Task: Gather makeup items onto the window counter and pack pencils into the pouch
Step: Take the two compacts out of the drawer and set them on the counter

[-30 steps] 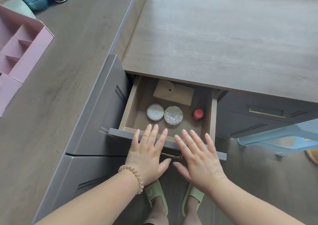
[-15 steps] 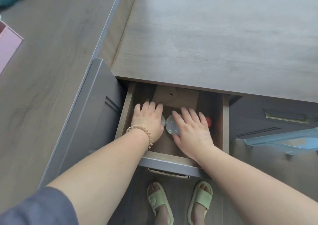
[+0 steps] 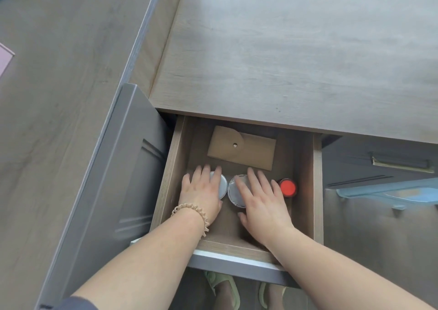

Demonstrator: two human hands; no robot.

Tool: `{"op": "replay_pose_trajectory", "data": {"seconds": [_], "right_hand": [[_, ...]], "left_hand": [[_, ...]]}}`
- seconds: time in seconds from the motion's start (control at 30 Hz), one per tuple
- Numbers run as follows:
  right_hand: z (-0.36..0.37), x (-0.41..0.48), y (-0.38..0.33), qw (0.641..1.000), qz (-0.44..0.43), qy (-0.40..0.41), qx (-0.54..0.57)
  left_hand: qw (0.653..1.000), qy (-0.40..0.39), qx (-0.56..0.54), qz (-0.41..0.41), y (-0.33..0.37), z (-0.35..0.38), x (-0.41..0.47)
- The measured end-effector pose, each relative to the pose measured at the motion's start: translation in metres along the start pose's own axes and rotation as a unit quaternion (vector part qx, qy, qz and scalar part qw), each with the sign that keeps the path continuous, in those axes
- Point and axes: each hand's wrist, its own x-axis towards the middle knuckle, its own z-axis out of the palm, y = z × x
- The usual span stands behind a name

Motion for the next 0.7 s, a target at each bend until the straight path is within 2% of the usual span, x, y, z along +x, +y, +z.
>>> {"op": "replay_pose_trajectory", "data": {"seconds": [0.3,0.53,0.7], "right_hand": [[0.023,-0.008,-0.008,1.0,0.013,0.008,-0.007],[0.032,-0.016,-0.009,0.998,0.002,0.047,-0.032],[0.013,-0.021,-0.006,0.997,0.015,0.065,-0.034]], "left_hand": [[1.0,-0.023,-0.018,0.0,-0.001,0.017,-0.017],[1.0,-0.005,0.002,0.005,0.0,0.017,-0.029],[0.999,0.046,-0.006,0.009,0.002,0.001,-0.035]]}}
